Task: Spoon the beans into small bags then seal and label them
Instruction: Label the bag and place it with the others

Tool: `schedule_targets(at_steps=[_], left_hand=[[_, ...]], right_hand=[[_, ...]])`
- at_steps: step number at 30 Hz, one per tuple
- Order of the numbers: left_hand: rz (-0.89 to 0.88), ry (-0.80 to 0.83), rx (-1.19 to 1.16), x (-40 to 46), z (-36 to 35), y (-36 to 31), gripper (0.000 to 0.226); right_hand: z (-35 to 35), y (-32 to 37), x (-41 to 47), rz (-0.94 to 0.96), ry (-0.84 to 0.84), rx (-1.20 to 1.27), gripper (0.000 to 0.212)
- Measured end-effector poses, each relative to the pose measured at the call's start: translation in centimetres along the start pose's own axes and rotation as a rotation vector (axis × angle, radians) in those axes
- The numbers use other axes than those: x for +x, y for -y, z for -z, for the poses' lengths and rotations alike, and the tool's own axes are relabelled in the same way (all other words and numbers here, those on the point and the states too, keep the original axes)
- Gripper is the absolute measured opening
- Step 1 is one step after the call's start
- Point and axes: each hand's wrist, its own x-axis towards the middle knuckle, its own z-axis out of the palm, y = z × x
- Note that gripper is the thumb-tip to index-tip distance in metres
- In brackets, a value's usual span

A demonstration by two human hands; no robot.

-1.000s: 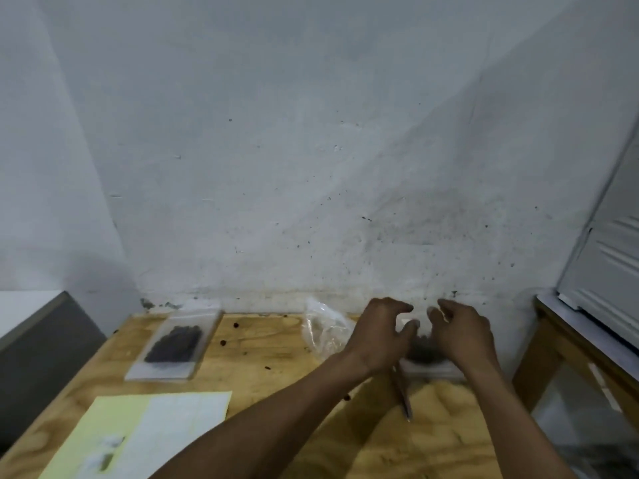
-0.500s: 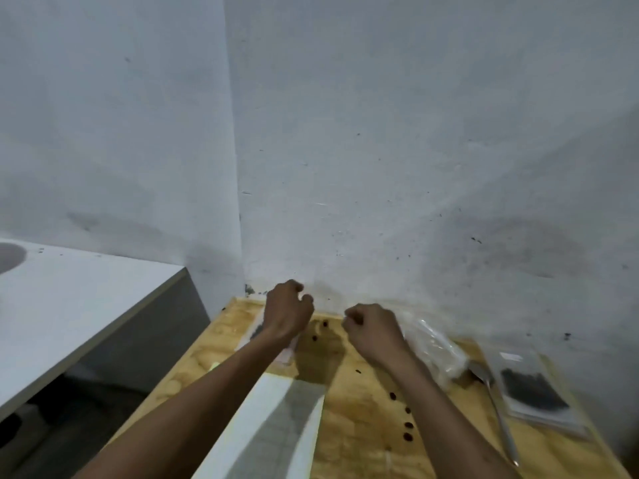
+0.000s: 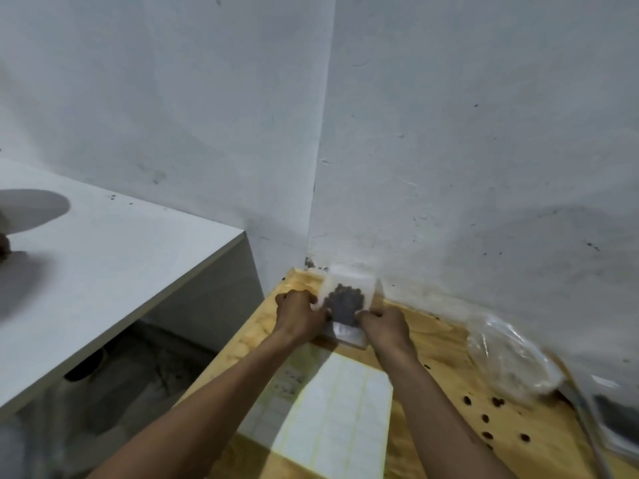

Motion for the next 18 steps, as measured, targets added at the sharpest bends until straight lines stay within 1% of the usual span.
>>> schedule_targets(at_steps=[2,4,5,7,8,9,11,13,14,15,16,18], left_hand=[[-0.018,-0.024,-0.199,-0.2,0.5,0.0,0.039],[-0.054,-0.065,-0.446,-0.6,1.7,-0.6,0.028],[-0.068,-0.091,-0.556,-0.8,2.4,-0.9,0.029],[-0.062,-0.111,-0.692,-1.0,4.1,-1.7,0.035],[-0.056,-0.124,-0.724,-1.0,4.7,-1.9,0.035],[-0.054,-0.145,-0.759,-0.9,5.2,-1.9,0.029],[-0.039,-0.207,-0.796,-1.0,6.0,-1.5,0.017],[-0.017,-0.254,-0.809,-1.4,6.9,-1.0,0.017],[-0.010,-0.267,-0.822,-1.5,7.2,-0.5,0.019],[-0.005,-0.283,-0.832,-1.7,7.5,-0.1,0.021],[0.009,-0.298,-0.840,-1.9,7.8,0.2,0.021],[0.030,-0.323,-0.848,-2.5,8.3,0.5,0.021]], right_hand=[[0.0,0.3,0.3,-0.020,-0.026,0.182,0.018],[0.2,0.8,0.2,0.025,-0.015,0.271,0.013],[0.3,1.1,-0.1,0.055,0.004,0.304,0.010],[0.5,1.8,-0.8,0.107,0.061,0.344,0.013],[0.5,2.1,-1.3,0.134,0.093,0.345,0.014],[0.5,2.3,-1.8,0.160,0.123,0.333,0.014],[0.3,2.4,-2.8,0.226,0.144,0.218,0.021],[0.3,2.5,-4.0,0.327,0.145,-0.006,0.023],[0.2,2.6,-4.6,0.377,0.164,-0.122,0.017],[0.1,2.7,-5.3,0.406,0.210,-0.224,0.011],[-0.1,2.7,-6.0,0.406,0.275,-0.314,0.012],[-0.8,2.6,-7.1,0.343,0.414,-0.442,0.030]])
